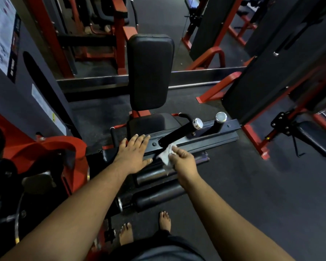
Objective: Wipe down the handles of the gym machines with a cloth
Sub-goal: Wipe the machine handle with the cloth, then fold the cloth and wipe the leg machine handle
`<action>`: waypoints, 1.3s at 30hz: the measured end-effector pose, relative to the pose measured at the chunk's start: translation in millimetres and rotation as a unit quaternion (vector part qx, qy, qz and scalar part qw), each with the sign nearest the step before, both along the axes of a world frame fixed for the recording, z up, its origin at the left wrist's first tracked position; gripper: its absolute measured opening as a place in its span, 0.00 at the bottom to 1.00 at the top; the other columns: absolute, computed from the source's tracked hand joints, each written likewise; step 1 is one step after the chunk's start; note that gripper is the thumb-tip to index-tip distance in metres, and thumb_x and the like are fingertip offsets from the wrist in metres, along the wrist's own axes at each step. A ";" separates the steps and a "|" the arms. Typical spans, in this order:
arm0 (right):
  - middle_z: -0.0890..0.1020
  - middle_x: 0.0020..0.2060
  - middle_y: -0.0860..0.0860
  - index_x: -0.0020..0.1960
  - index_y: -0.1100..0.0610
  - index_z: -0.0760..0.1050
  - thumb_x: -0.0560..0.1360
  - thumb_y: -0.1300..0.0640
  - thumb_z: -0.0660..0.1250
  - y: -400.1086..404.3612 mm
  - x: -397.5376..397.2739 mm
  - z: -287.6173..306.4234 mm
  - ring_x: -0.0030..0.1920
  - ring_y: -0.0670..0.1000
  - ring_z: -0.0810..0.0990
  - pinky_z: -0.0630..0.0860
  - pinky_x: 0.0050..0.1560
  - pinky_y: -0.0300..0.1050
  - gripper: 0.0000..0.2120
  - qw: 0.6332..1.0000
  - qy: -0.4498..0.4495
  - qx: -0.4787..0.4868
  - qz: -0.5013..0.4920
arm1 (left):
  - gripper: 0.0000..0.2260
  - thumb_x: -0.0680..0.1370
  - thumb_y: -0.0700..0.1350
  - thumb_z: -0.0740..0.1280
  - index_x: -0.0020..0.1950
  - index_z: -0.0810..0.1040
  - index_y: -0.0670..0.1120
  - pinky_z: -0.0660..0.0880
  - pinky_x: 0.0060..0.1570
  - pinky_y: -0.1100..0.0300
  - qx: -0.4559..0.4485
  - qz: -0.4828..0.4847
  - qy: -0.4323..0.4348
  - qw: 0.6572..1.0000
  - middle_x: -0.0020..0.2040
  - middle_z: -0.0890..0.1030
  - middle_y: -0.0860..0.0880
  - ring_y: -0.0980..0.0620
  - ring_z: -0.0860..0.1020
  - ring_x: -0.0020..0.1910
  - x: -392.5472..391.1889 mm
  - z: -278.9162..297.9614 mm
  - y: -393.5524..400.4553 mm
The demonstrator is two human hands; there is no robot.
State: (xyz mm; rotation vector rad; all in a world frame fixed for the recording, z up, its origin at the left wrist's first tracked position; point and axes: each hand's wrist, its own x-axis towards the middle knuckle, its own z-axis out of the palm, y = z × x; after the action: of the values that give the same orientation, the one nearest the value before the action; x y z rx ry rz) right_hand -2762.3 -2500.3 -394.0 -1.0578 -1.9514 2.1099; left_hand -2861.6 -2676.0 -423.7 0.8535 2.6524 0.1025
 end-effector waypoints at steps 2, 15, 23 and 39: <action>0.84 0.58 0.49 0.68 0.56 0.78 0.80 0.67 0.65 2.6 20.6 12.2 0.58 0.45 0.83 0.79 0.65 0.46 0.19 0.971 0.043 0.226 0.069 | 0.41 0.82 0.67 0.55 0.83 0.35 0.51 0.45 0.80 0.40 0.002 -0.001 -0.002 1.000 0.85 0.42 0.50 0.47 0.42 0.83 -0.2 0.5 0.0; 0.79 0.68 0.53 0.69 0.58 0.76 0.76 0.66 0.66 58.7 -23.3 60.4 0.78 0.58 0.66 0.39 0.76 0.73 0.21 0.495 0.098 0.822 0.265 | 0.40 0.83 0.66 0.55 0.84 0.37 0.50 0.44 0.80 0.40 0.025 -0.003 0.012 1.000 0.85 0.43 0.50 0.48 0.43 0.83 2.9 -4.9 -3.0; 0.72 0.75 0.56 0.76 0.58 0.70 0.79 0.58 0.50 13.9 -34.2 24.6 0.79 0.56 0.62 0.27 0.76 0.62 0.27 0.464 0.023 0.779 0.422 | 0.41 0.83 0.65 0.55 0.82 0.33 0.48 0.41 0.80 0.40 0.016 -0.016 0.061 0.998 0.84 0.37 0.47 0.47 0.38 0.83 15.5 -9.6 -10.8; 0.87 0.51 0.48 0.57 0.50 0.83 0.79 0.61 0.72 111.7 121.5 30.8 0.54 0.49 0.85 0.82 0.57 0.51 0.09 0.966 0.152 0.191 0.088 | 0.22 0.77 0.67 0.66 0.66 0.75 0.57 0.73 0.59 0.67 0.436 0.124 -0.254 0.854 0.59 0.81 0.62 0.66 0.78 0.59 138.9 16.9 118.0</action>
State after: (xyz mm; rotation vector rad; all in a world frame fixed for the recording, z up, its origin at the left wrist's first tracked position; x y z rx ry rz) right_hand -2640.9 -2388.7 -363.2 -0.4772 -2.2273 1.7310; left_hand -2722.7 -2558.0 -406.7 0.5677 2.1125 1.4633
